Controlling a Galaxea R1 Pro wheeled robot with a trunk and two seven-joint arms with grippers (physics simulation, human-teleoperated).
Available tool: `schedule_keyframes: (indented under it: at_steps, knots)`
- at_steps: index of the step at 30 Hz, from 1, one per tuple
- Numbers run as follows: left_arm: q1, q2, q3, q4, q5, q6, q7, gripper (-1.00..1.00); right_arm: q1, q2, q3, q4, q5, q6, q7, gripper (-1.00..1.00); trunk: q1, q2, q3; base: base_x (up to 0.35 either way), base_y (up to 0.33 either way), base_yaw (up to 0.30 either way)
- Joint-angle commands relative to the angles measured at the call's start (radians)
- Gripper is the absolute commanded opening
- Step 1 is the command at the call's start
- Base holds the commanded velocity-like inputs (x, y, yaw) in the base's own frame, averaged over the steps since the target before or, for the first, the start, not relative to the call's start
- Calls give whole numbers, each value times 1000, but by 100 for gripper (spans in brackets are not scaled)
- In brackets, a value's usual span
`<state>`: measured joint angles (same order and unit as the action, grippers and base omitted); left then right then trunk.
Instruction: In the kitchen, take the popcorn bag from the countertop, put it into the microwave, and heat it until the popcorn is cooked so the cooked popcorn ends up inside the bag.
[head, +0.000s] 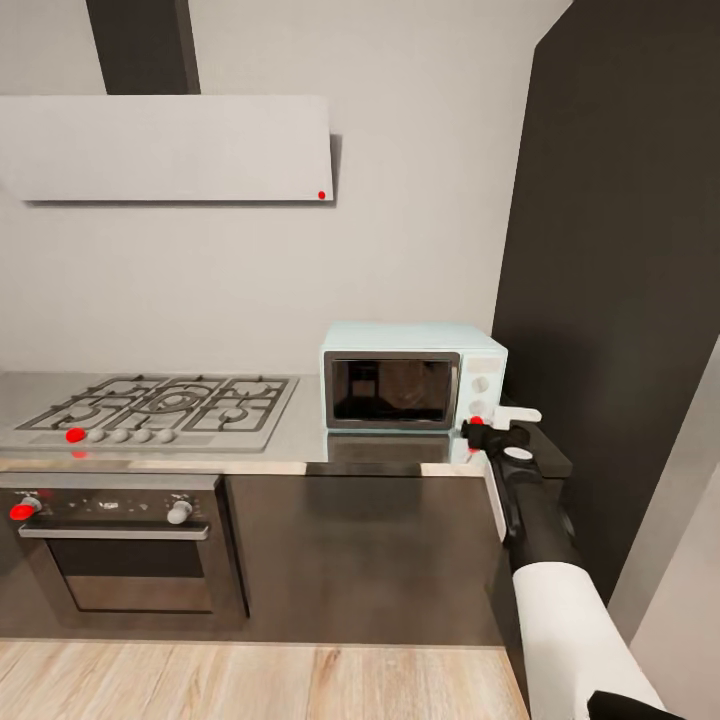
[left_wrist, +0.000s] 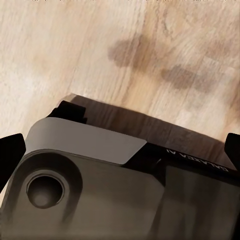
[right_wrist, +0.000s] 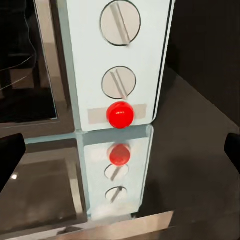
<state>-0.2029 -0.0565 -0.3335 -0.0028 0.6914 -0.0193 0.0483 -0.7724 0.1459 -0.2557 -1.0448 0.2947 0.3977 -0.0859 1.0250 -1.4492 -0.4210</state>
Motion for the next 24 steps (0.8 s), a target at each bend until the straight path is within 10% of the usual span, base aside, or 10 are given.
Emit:
schedule_keyframes:
  at_steps: [1,24]
  knots:
    - [0,-1,-9,0,7,-2,4,100,-1,0,-10,2,6,3,0,100,0,-1,-1,0,0,0]
    - [0,0,-9,0,-11,1,2,100,-1,-38,-26,139,2,-53,20,100,0,-1,-1,189,0,0]
